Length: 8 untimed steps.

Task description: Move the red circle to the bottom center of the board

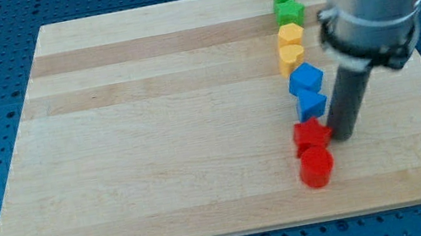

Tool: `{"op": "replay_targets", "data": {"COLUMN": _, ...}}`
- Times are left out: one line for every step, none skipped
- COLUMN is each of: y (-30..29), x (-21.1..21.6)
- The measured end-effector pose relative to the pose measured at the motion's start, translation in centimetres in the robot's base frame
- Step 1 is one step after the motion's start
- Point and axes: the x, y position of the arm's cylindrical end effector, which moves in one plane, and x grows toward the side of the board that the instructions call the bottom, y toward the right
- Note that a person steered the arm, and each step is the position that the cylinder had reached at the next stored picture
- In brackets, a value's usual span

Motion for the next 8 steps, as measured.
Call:
{"op": "replay_targets", "data": {"y": -1.8, "x": 3.3}}
{"op": "replay_targets", "data": {"y": 5.8, "x": 3.1}}
{"op": "replay_targets", "data": {"y": 8.3, "x": 6.9}}
{"op": "replay_targets", "data": {"y": 7.6, "x": 7.3}}
{"op": "replay_targets", "data": {"y": 6.9, "x": 7.3}}
{"op": "replay_targets", "data": {"y": 3.9, "x": 7.3}}
{"op": "replay_targets", "data": {"y": 3.9, "x": 7.3}}
{"op": "replay_targets", "data": {"y": 1.8, "x": 7.2}}
